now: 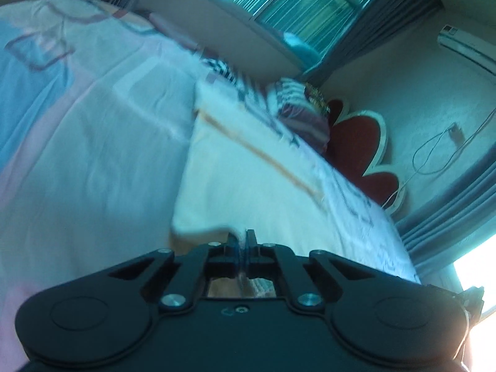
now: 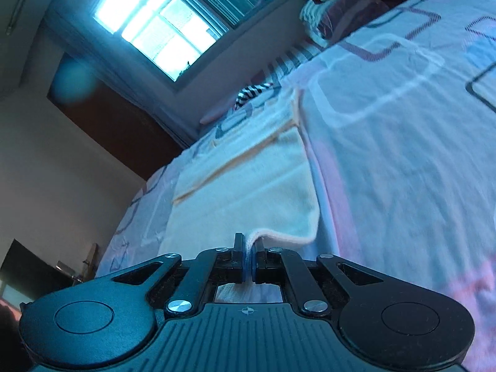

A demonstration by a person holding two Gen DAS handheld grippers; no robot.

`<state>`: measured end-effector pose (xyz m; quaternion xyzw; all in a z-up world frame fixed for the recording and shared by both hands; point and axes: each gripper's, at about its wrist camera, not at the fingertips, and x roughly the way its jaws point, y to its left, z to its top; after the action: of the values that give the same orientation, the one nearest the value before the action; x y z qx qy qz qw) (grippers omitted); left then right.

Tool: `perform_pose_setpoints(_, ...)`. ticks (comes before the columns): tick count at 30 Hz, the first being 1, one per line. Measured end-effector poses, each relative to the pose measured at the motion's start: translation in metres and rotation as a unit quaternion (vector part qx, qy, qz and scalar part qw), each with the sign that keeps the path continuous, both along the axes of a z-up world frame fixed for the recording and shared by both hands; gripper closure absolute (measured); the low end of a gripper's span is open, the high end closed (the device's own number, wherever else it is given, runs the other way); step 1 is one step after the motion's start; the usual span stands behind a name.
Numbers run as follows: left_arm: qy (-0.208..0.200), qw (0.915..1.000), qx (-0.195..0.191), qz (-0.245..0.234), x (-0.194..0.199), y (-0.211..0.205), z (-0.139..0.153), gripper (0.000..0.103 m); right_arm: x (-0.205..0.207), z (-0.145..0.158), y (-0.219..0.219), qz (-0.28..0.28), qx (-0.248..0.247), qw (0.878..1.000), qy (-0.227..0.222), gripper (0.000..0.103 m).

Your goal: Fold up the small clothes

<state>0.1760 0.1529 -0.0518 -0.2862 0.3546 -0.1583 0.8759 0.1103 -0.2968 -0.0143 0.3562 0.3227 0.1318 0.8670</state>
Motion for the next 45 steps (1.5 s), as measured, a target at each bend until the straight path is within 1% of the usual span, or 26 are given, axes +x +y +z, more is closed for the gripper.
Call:
perform_pose_setpoints(3, -0.019, 0.9997, -0.007, 0.013, 0.039, -0.007, 0.019, 0.101, 0.043, 0.017, -0.002, -0.012, -0.004, 1.000, -0.018, 0.101)
perform_pose_setpoints(5, -0.029, 0.9994, -0.002, 0.019, 0.071, -0.011, 0.028, 0.101, 0.076, 0.025, -0.005, -0.020, -0.005, 1.000, -0.022, 0.101)
perform_pose_setpoints(8, -0.030, 0.9992, 0.008, 0.023, 0.124, -0.018, 0.036, 0.101, 0.131, 0.028, -0.012, -0.031, 0.002, 0.999, -0.019, 0.101)
perform_pose_setpoints(10, -0.026, 0.9993, 0.015, 0.022, 0.161, -0.023, 0.036, 0.101, 0.169, 0.023, -0.018, -0.036, 0.011, 0.999, -0.011, 0.101)
perform_pose_setpoints(13, -0.013, 0.9993, 0.030, 0.019, 0.214, -0.029, 0.027, 0.101, 0.221, 0.010, -0.024, -0.041, 0.020, 0.999, 0.005, 0.101)
perform_pose_setpoints(15, -0.001, 0.9991, 0.038, 0.017, 0.247, -0.031, 0.015, 0.101, 0.254, -0.004, -0.027, -0.042, 0.025, 0.999, 0.019, 0.101)
perform_pose_setpoints(19, 0.026, 0.9986, 0.040, 0.021, 0.294, -0.029, -0.012, 0.101, 0.307, -0.042, -0.033, -0.041, 0.039, 0.997, 0.048, 0.101)
perform_pose_setpoints(22, 0.043, 0.9979, 0.045, 0.018, 0.320, -0.027, -0.030, 0.101, 0.334, -0.069, -0.036, -0.040, 0.049, 0.996, 0.066, 0.101)
perform_pose_setpoints(25, 0.049, 0.9977, 0.048, 0.004, 0.339, -0.030, -0.043, 0.099, 0.353, -0.089, -0.038, -0.030, 0.060, 0.995, 0.069, 0.101)
perform_pose_setpoints(26, 0.043, 0.9979, 0.048, 0.003, 0.342, -0.030, -0.046, 0.094, 0.357, -0.092, -0.038, -0.031, 0.059, 0.996, 0.065, 0.100)
perform_pose_setpoints(27, 0.034, 0.9986, 0.041, 0.006, 0.346, -0.028, -0.048, 0.081, 0.361, -0.095, -0.039, -0.031, 0.055, 0.996, 0.062, 0.100)
perform_pose_setpoints(28, 0.028, 0.9991, 0.031, 0.010, 0.348, -0.026, -0.051, 0.074, 0.363, -0.095, -0.039, -0.037, 0.047, 0.996, 0.064, 0.092)
perform_pose_setpoints(29, 0.021, 0.9995, 0.021, 0.014, 0.349, -0.023, -0.052, 0.059, 0.364, -0.095, -0.041, -0.044, 0.040, 0.996, 0.058, 0.066)
perform_pose_setpoints(30, 0.009, 0.9996, 0.016, 0.021, 0.348, -0.020, -0.052, 0.048, 0.362, -0.094, -0.043, -0.053, 0.032, 0.997, 0.043, 0.050)
perform_pose_setpoints(31, -0.002, 0.9994, 0.021, 0.027, 0.347, -0.018, -0.050, 0.043, 0.360, -0.090, -0.043, -0.059, 0.022, 0.998, 0.023, 0.038)
perform_pose_setpoints(32, -0.012, 0.9990, 0.029, 0.031, 0.345, -0.016, -0.047, 0.037, 0.359, -0.088, -0.045, -0.055, 0.022, 0.998, 0.017, 0.038)
perform_pose_setpoints(33, -0.019, 0.9987, 0.038, 0.028, 0.344, -0.015, -0.045, 0.036, 0.360, -0.087, -0.047, -0.050, 0.021, 0.998, 0.016, 0.038)
perform_pose_setpoints(34, -0.020, 0.9984, 0.048, 0.022, 0.345, -0.015, -0.044, 0.037, 0.359, -0.085, -0.047, -0.044, 0.010, 0.999, 0.011, 0.038)
perform_pose_setpoints(36, -0.017, 0.9961, 0.087, -0.003, 0.351, -0.020, -0.042, 0.043, 0.360, -0.082, -0.045, -0.027, -0.015, 1.000, 0.005, 0.049)
perform_pose_setpoints(37, -0.016, 0.9945, 0.103, -0.014, 0.353, -0.023, -0.042, 0.044, 0.363, -0.082, -0.041, -0.016, -0.023, 1.000, 0.008, 0.054)
perform_pose_setpoints(39, -0.012, 0.9898, 0.138, -0.036, 0.358, -0.030, -0.043, 0.048, 0.366, -0.083, -0.033, -0.003, -0.049, 0.999, 0.009, 0.056)
perform_pose_setpoints(41, -0.008, 0.9850, 0.163, -0.057, 0.363, -0.038, -0.045, 0.049, 0.372, -0.085, -0.025, 0.013, -0.071, 0.997, 0.012, 0.056)
perform_pose_setpoints(42, -0.003, 0.9822, 0.175, -0.067, 0.366, -0.043, -0.047, 0.054, 0.374, -0.087, -0.020, 0.021, -0.083, 0.996, 0.014, 0.056)
perform_pose_setpoints(43, 0.002, 0.9795, 0.188, -0.074, 0.368, -0.047, -0.049, 0.057, 0.378, -0.090, -0.015, 0.028, -0.098, 0.995, 0.017, 0.056)
perform_pose_setpoints(45, 0.007, 0.9749, 0.205, -0.085, 0.371, -0.053, -0.053, 0.057, 0.383, -0.094, -0.005, 0.041, -0.126, 0.991, 0.026, 0.057)
